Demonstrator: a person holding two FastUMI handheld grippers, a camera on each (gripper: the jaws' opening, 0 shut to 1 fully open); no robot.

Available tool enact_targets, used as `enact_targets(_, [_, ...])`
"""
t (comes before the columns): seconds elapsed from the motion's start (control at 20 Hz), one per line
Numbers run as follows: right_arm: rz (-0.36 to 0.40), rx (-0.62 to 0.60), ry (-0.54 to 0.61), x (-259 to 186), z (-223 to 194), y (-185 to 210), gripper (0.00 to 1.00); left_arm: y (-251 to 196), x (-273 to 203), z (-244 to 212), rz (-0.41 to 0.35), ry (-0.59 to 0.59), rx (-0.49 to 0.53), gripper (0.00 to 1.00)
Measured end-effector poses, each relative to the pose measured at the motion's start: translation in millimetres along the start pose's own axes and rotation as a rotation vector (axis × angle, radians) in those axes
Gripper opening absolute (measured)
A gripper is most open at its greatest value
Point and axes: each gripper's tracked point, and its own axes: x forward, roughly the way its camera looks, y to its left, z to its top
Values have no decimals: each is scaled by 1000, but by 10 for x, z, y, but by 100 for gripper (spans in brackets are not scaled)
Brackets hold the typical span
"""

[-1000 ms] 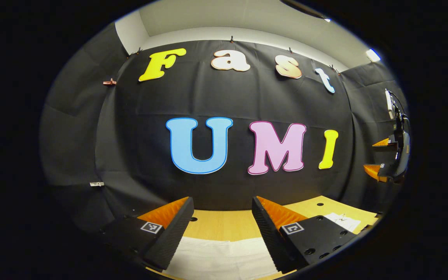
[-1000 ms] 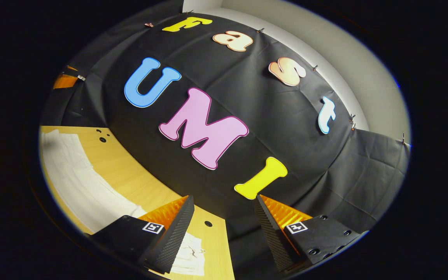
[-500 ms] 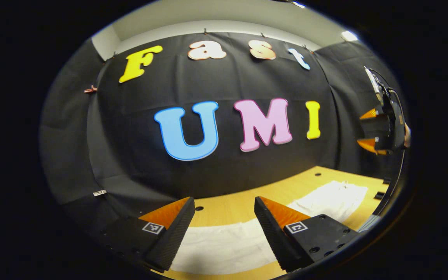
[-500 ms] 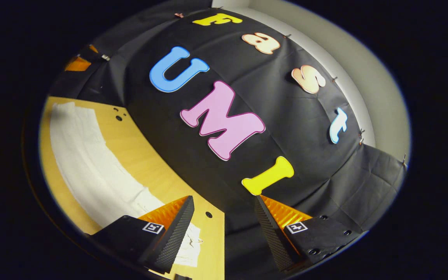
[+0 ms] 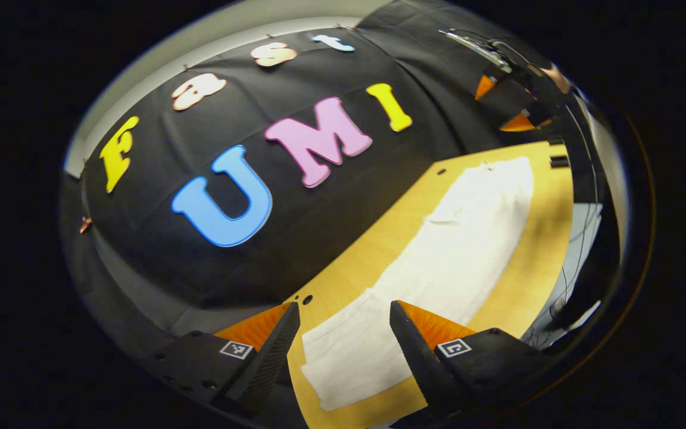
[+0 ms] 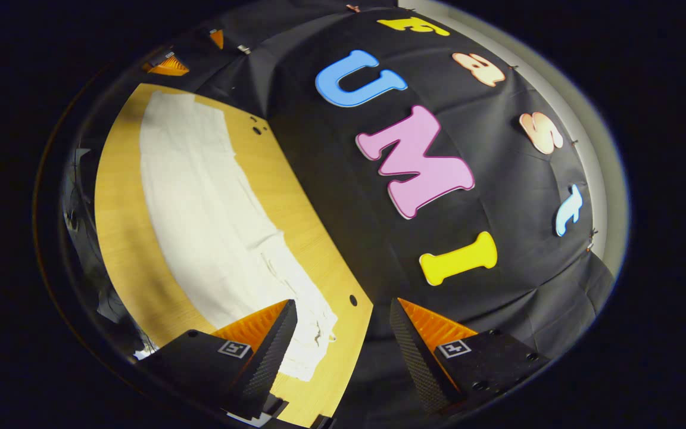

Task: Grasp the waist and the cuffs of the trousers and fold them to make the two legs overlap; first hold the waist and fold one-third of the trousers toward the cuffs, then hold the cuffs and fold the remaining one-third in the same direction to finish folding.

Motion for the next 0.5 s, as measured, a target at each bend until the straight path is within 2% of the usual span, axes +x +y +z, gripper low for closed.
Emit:
enact_targets(0.25, [142, -90, 81, 36, -563, 455, 96, -467, 167, -743, -177, 128, 290, 96])
enact_targets(0.4, [217, -129, 127, 51, -858, 685, 97, -700, 207, -1194, -257, 239, 331, 96])
enact_targets(0.5, [257, -140, 154, 97, -1045, 810, 96, -700, 278, -1483, -289, 318, 357, 96])
